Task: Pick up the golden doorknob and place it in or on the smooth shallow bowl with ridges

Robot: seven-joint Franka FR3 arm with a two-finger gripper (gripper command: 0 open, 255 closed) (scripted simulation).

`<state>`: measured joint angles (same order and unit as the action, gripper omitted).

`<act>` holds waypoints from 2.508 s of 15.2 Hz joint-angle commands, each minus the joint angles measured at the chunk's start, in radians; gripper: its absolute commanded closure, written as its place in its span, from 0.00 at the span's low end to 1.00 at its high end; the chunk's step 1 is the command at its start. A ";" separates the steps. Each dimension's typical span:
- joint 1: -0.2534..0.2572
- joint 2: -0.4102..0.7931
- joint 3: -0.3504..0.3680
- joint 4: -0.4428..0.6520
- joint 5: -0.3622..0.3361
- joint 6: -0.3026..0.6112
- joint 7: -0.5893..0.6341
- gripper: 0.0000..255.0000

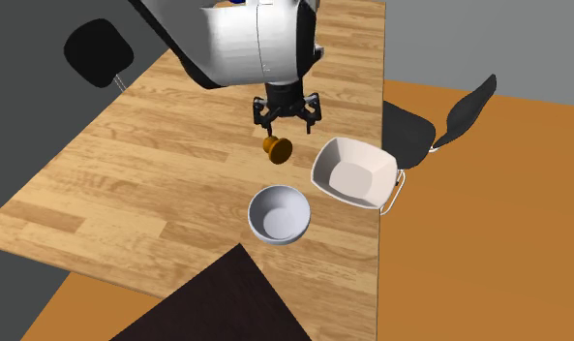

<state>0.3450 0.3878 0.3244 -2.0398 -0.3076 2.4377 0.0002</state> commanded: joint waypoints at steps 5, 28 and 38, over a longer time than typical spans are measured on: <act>0.094 0.201 -0.011 0.157 -0.092 0.016 0.005 0.00; 0.137 0.333 -0.046 0.226 -0.142 0.073 0.021 1.00; 0.119 0.269 -0.021 0.209 -0.116 0.027 0.001 1.00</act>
<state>0.4651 0.6651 0.2991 -1.8313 -0.4282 2.4738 0.0029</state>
